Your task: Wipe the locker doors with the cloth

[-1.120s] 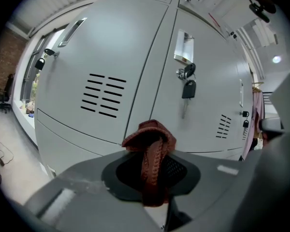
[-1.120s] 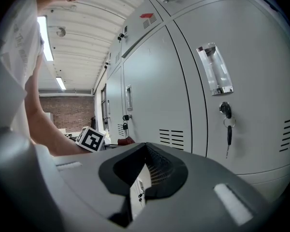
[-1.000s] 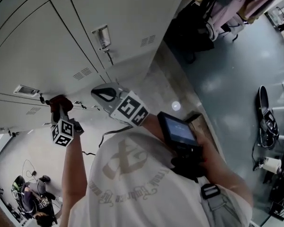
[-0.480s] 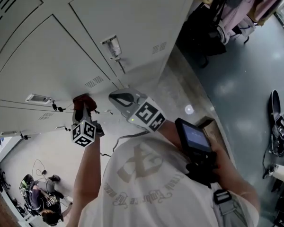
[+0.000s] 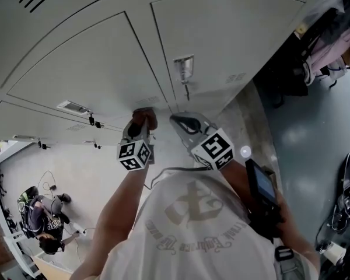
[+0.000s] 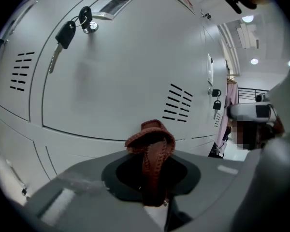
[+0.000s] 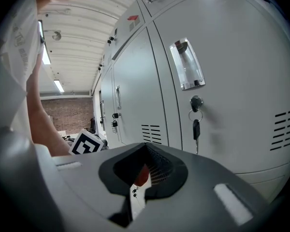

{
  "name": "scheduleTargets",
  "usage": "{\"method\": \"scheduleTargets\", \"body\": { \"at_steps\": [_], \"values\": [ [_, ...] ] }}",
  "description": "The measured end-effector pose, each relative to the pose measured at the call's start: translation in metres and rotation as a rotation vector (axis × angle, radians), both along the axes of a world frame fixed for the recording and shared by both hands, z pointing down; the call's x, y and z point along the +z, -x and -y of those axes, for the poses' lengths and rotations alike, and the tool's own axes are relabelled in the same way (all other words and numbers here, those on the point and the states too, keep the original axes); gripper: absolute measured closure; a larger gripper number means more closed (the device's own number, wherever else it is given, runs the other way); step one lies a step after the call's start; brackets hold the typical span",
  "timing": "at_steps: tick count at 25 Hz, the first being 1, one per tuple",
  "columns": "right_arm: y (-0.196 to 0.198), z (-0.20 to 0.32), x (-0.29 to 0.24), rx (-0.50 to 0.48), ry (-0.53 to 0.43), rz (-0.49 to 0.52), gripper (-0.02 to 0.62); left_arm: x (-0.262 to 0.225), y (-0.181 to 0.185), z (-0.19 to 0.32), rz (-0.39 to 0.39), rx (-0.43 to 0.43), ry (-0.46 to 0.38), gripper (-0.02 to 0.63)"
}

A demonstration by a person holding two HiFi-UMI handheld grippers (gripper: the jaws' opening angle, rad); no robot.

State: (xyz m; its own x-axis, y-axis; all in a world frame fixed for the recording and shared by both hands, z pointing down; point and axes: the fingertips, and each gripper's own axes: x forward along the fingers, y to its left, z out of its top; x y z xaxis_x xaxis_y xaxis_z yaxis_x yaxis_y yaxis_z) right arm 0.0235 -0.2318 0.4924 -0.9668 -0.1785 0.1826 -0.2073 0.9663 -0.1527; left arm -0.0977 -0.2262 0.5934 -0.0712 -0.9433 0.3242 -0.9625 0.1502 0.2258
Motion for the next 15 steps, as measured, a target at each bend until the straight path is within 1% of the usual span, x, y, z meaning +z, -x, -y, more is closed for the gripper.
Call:
{"method": "scheduleTargets", "body": {
  "at_steps": [3,7,12,15],
  "values": [
    [-0.004,0.005,0.001,-0.011,0.002,-0.002,0.588,0.0,-0.011,0.008,0.007,0.011,-0.006,0.528],
    [-0.012,0.01,0.002,-0.028,-0.006,-0.009,0.588,-0.004,-0.031,0.021,0.006,0.047,-0.018,0.528],
    [-0.032,0.023,-0.001,-0.032,-0.024,-0.016,0.588,-0.011,-0.064,0.042,0.03,0.113,-0.038,0.528],
    [-0.043,0.03,-0.002,-0.032,-0.028,-0.012,0.588,-0.016,-0.079,0.05,0.053,0.119,-0.05,0.526]
  ]
}}
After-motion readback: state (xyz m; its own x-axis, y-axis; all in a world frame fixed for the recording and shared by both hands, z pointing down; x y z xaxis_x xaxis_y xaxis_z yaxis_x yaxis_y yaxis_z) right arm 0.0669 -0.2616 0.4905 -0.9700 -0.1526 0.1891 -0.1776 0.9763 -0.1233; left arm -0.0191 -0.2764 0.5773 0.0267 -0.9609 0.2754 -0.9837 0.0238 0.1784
